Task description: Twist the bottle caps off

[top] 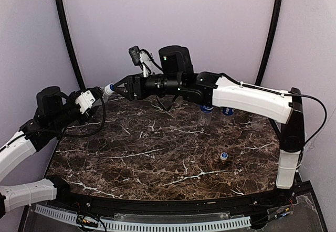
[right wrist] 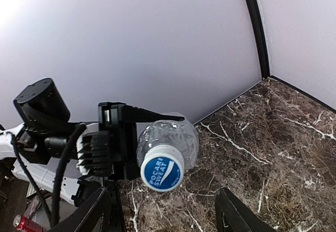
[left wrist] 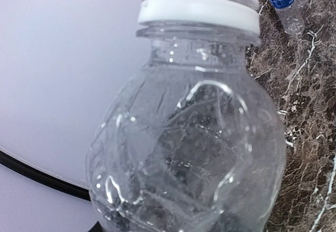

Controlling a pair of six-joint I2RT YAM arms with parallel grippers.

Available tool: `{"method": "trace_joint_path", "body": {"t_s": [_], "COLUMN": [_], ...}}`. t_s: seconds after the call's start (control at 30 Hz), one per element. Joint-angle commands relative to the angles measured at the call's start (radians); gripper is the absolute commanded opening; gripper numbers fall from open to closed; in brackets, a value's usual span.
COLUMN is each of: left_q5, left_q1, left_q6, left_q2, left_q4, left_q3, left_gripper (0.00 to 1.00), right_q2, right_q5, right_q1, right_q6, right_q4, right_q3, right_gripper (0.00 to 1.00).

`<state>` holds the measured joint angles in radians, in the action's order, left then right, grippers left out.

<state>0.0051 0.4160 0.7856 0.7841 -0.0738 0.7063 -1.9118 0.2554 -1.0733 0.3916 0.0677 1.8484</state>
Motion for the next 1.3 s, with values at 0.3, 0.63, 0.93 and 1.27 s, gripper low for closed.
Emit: {"method": "trace_joint_path", "body": {"t_s": [0.3,0.63,0.93,1.27], "left_q5": [-0.117,-0.122,0.225,0.77], "left_q1": [0.056,0.069,0.068,0.066], "left_q6": [0.22,0.216,-0.07,-0.482], "left_q2": [-0.011,-0.002,-0.012,-0.024], "left_q4": [0.147,0.158,-0.141,-0.225], "left_q3": [-0.039,-0.045,0.017,-0.006], "left_gripper": [0.31,0.31,0.31,0.31], "right_q2": [-0.144,-0.149,-0.06,0.068], "right_q5": [-0.021,0.017,0.328,0.196], "right_q1": [-0.002,0.0,0.005,-0.071], "right_q6": [0.06,0.047,-0.292,-0.881], "right_q4": [0.045,0.031,0.064,0.357], "right_q3": [0.171,0.164,0.094,0.001], "right_gripper": [0.66,0.31,0.03,0.0]}}
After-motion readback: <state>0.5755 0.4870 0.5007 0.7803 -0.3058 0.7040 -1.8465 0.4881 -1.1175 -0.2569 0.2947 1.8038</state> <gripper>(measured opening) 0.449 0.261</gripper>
